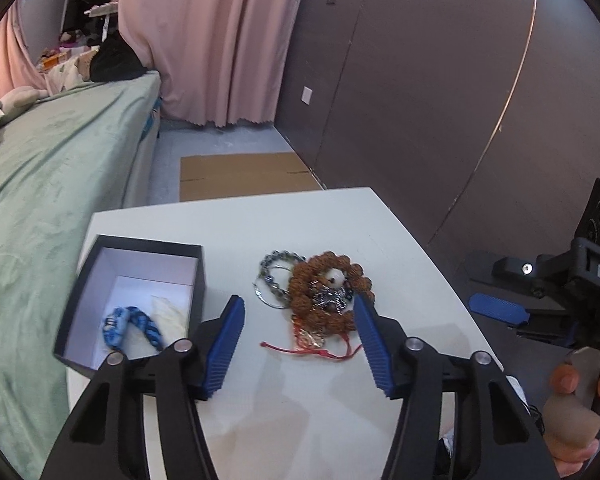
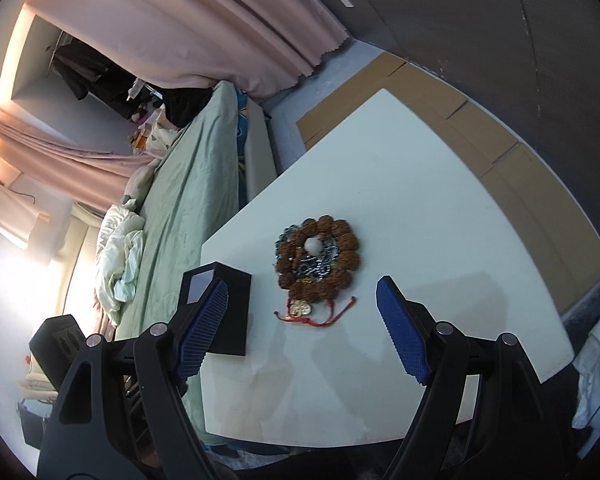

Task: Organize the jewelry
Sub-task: 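Open the left gripper in the box and move it back to the pile, then grasp the brown rudraksha bead bracelet with the left gripper and lift it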

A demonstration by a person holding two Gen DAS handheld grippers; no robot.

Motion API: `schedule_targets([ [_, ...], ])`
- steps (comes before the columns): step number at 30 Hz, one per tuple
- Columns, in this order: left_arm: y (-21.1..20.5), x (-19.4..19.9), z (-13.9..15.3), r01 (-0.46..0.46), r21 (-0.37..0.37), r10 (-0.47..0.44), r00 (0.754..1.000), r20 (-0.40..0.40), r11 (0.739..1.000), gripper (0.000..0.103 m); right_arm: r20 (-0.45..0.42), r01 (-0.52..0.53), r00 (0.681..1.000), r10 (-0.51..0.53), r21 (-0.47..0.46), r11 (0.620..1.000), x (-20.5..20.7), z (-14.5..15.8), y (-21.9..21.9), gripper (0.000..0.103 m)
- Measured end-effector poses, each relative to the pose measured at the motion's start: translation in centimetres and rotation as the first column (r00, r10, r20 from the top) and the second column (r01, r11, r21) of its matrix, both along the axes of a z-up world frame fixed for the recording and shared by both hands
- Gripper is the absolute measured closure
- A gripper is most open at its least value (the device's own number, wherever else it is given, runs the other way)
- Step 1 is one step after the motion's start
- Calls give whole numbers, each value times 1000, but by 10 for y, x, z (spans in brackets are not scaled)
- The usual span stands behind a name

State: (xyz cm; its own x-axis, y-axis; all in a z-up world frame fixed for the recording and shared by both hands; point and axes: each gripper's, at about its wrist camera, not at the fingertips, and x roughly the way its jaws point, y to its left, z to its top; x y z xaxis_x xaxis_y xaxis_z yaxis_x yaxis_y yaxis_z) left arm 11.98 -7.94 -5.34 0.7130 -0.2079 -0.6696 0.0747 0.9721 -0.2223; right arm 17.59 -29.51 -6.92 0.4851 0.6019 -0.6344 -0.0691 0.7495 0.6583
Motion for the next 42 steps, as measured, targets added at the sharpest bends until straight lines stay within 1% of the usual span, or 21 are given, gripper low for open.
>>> schedule_targets([
  [3,-7,9,-7,15,-3,-15,1000,-19,1000,57,-4,2,1000,-2,0,1000,3,1,-5,26],
  [8,-16,26,-20,29,7,-28,998,-51,1000,62,-22,4,1000,-4,-3,1000,12,-3,-7,26],
  [13,-20,45,-37,30,29,-27,996,-88,999,63,-40,8,999,-9,-10,1000,23,-5,-5,25],
  [15,-18,53,-44,27,17,-25,994,-110,999,66,-57,9,998,-10,-13,1000,28,-9,-3,25],
  [20,-23,66,-58,29,14,-26,989,-144,999,66,-72,8,997,-9,-12,1000,32,-13,-1,25],
  [22,-27,71,-66,31,29,-26,986,-166,999,70,-74,5,997,-6,-13,1000,32,-13,-1,25],
  [23,-28,72,-69,29,35,-23,985,-174,999,75,-74,3,997,-4,-15,1000,32,-13,0,25],
  [25,-28,72,-72,21,28,-16,984,-176,999,77,-71,0,997,-1,-21,1000,32,-13,-1,25],
  [26,-29,71,-72,19,33,-13,985,-174,999,78,-71,-1,998,-1,-23,1000,31,-12,-1,25],
  [27,-30,69,-70,19,42,-11,986,-167,999,84,-70,-2,998,0,-24,1000,31,-12,-1,25],
  [28,-30,66,-67,14,50,-6,988,-155,999,87,-70,-3,998,1,-25,1000,31,-12,-2,25],
  [31,-28,60,-59,15,33,-10,991,-132,999,87,-62,-7,998,4,-39,999,29,-11,-2,25],
  [35,-29,51,-47,23,33,-19,995,-100,999,87,-52,-5,999,2,-56,998,28,-9,-1,25],
  [42,-23,38,-23,35,1,-35,999,-35,999,87,-54,-7,999,3,-59,998,29,-12,3,25],
])
